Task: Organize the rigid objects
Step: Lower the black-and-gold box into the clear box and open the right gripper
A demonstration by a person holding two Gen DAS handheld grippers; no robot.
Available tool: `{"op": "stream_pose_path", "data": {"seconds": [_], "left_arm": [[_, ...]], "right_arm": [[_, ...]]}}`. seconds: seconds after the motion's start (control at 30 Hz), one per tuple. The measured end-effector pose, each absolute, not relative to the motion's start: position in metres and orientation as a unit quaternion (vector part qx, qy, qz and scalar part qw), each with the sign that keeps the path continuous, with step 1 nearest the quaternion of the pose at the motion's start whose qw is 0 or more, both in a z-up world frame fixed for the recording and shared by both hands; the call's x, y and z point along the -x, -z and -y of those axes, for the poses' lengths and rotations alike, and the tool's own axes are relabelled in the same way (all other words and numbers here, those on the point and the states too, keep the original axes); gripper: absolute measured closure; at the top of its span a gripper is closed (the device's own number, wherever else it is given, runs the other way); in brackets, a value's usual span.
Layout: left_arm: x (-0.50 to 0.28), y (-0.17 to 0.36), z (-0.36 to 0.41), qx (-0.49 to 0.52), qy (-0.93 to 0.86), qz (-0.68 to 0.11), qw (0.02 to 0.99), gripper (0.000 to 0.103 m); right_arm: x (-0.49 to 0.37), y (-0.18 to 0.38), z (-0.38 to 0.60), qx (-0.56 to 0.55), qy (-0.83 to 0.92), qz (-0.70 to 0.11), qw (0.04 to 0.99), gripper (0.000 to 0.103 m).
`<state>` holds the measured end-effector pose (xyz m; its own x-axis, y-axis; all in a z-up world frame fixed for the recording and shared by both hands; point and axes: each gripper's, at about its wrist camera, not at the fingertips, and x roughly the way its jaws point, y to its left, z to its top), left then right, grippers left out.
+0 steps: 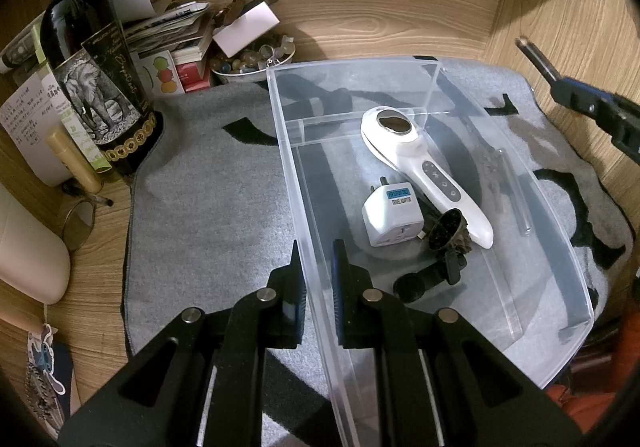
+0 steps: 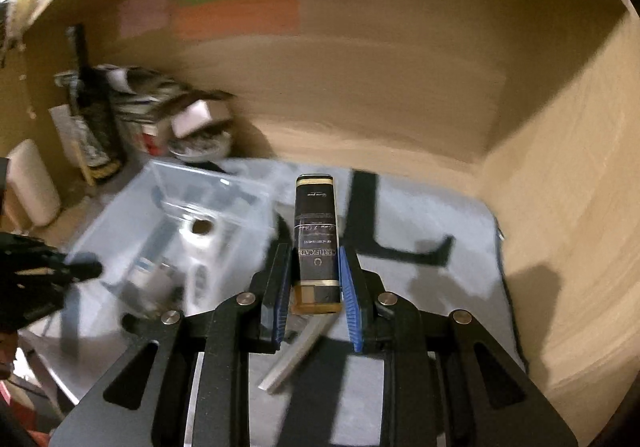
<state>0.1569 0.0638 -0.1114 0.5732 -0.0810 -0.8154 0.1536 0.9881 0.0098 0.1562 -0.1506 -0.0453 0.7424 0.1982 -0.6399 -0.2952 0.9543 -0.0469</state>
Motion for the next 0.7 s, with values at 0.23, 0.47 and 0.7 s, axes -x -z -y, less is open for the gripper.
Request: {"op": "stream_pose_path", "data": {"seconds": [0.23,0.47,0.7], "left_arm": [[-0.157,0.112,-0.063,-0.038,0.068,-0.457,0.886,0.092],[-0.157,0.112,-0.064,-0.037,0.070,-0.457,0.886,0.092],[-0.157,0.112,-0.064,-0.036,0.071,-0.456,0.886,0.092]], "right_arm": [[-0.153,0.040,0.109,0.101,-0.186,-0.319,0.924,0.081],[-0.160,0.054,0.073,0.133,-0.222,-0.336,0.906,0.081],[-0.174,0.080,0.055,0.152,-0.239,-0.378,0.881,0.081]]}}
